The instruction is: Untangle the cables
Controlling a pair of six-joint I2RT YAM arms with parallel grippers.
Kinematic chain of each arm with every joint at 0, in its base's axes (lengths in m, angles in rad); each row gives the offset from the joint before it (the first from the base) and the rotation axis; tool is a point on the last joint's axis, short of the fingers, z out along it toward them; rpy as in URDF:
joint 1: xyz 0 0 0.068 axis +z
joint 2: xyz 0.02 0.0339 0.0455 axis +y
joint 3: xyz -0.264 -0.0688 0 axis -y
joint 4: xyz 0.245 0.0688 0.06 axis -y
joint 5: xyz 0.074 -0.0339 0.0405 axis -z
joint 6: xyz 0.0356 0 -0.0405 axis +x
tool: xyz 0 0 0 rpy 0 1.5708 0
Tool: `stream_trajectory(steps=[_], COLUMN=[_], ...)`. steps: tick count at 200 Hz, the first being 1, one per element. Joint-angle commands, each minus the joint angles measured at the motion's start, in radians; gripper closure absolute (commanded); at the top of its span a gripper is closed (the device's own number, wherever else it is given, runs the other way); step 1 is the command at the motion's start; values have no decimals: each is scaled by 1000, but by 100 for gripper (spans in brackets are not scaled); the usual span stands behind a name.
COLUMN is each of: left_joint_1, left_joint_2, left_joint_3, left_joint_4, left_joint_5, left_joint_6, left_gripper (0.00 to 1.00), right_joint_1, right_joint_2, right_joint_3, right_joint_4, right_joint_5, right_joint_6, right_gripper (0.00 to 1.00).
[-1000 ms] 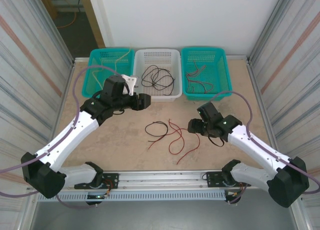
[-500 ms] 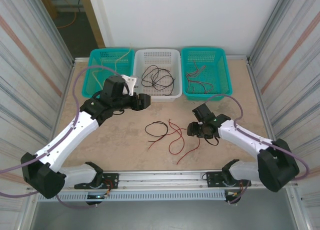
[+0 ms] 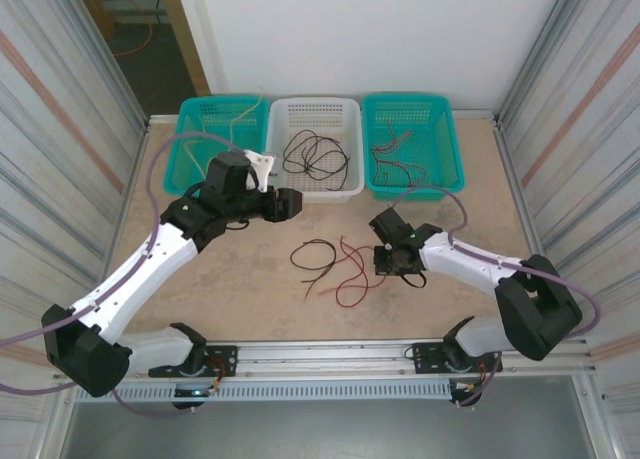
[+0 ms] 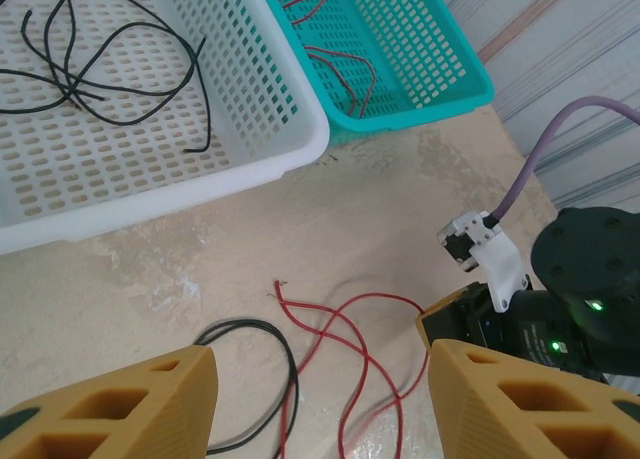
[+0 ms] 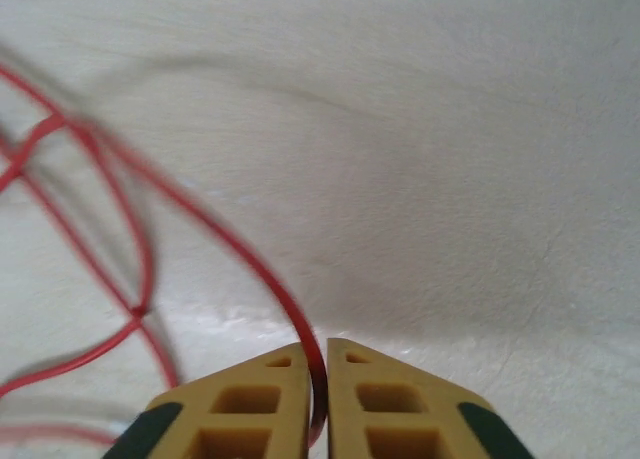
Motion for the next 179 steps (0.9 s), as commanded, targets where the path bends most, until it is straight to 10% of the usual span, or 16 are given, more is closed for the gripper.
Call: stream_trajectory(steps=[1, 107, 179], left_joint_1=[-4, -152, -152], left_joint_2=[18, 121, 169], left_joint_3=[14, 66, 37], left_joint_4=[64, 206, 225], left_joint_5=[66, 114, 121], left_joint_6=[16, 179, 157], left_gripper=[41, 21, 43], right_joint_1=[69, 298, 327], right_joint_2=[-104, -339, -495], right_joint_3=[94, 474, 514], right_joint_4=[-98, -259, -159], right_joint_5=[95, 153, 151], right_joint_6=[-30, -188, -209], right_gripper=[92, 100, 100])
